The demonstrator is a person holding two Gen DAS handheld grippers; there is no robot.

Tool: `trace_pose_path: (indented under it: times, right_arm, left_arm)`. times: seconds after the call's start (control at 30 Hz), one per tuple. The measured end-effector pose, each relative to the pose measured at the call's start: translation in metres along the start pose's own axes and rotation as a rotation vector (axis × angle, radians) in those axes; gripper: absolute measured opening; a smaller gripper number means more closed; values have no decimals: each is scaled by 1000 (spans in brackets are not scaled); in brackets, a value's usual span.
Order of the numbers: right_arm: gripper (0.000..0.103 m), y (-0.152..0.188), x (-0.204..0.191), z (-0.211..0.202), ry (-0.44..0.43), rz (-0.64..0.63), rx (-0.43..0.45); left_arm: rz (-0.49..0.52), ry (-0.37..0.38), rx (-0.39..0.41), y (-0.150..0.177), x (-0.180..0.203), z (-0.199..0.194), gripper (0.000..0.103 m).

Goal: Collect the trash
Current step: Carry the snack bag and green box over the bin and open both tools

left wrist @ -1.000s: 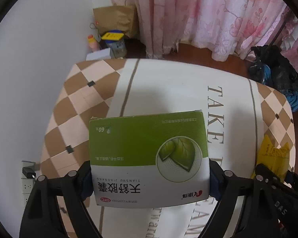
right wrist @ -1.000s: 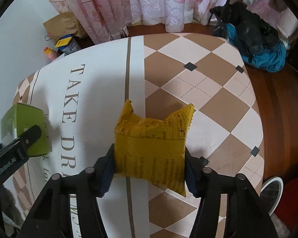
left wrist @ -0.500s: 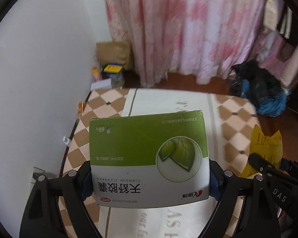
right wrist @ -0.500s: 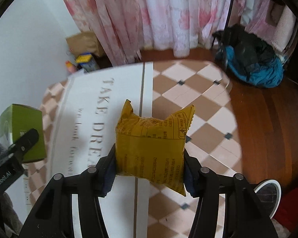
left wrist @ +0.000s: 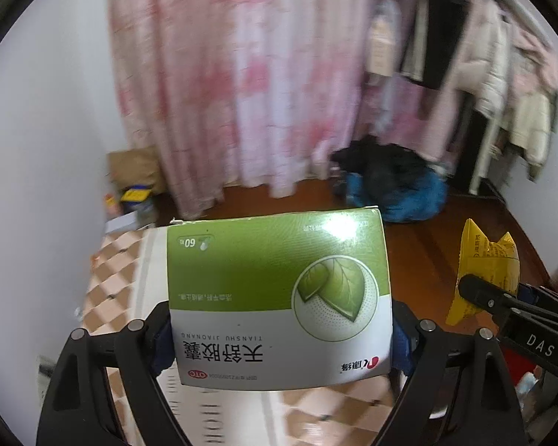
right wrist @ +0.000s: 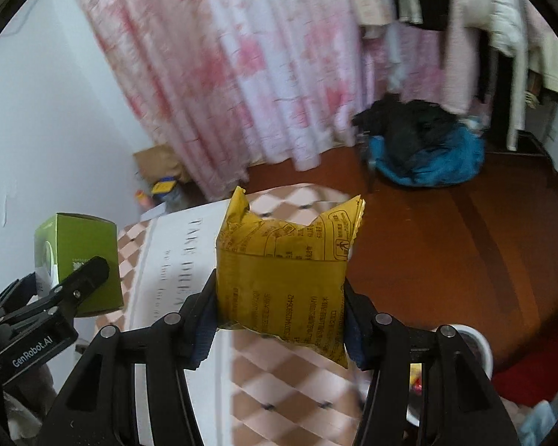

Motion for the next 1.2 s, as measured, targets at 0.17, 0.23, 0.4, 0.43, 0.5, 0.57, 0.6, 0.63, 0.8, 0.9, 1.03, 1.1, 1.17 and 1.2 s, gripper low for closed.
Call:
trace_pose_path:
  times: [0.17, 0.23, 0.4, 0.43, 0.5, 0.57, 0.6, 0.63, 0.8, 0.9, 1.03, 1.1, 1.17, 1.2]
  right_arm:
    - [58, 17, 85, -19, 87, 86, -2]
    - [58, 29, 122, -15, 126, 131, -22]
    - [58, 71, 210, 17, 203, 243, -122]
    - [58, 79, 224, 27, 210, 259, -145]
    - [58, 100, 256, 52, 231, 291, -203]
    - [58, 115, 281, 74, 239, 307, -250]
    - [58, 125, 292, 84, 252, 310, -278]
    - [58, 132, 300, 91, 253, 314, -292]
    - [58, 167, 349, 133, 260, 327, -389]
    - [58, 189, 370, 145, 258, 347, -419]
    - [58, 201, 385, 157, 251, 374, -443]
    - [59, 209, 391, 162, 256, 385, -453]
    - [60, 209, 391, 166, 266, 391, -460]
    - [61, 212, 394, 166, 269, 397, -463]
  left_arm:
    - [65, 91, -51, 8, 62, 34, 87]
    - [93, 127, -93, 17, 93, 59, 87]
    - [116, 203, -214, 51, 152, 118, 87]
    - [117, 207, -232, 58, 161, 123, 87]
    - [135, 228, -291, 77, 183, 153, 87]
    - [153, 242, -346, 93, 202, 177, 87]
    - [160, 250, -364, 100, 210, 183, 87]
    - [175, 260, -401, 109, 220, 197, 87]
    - [194, 326, -497, 136, 257, 235, 87]
    - [207, 338, -519, 143, 270, 246, 88]
    - [249, 322, -535, 147, 283, 254, 90]
    - [260, 310, -542, 147, 286, 254, 90]
    - [264, 305, -550, 153, 286, 255, 90]
    - [265, 299, -556, 152, 285, 254, 91]
Point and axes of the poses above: each gripper's, at about its wrist camera, not at the fingertips, and z roughly the way its jaws point, x to its right, y to its underside, the point moved 3 cm from there along z, roughly the way its jaws point, and after that the axes turned 10 degrees about y, right-handed, at the moved point
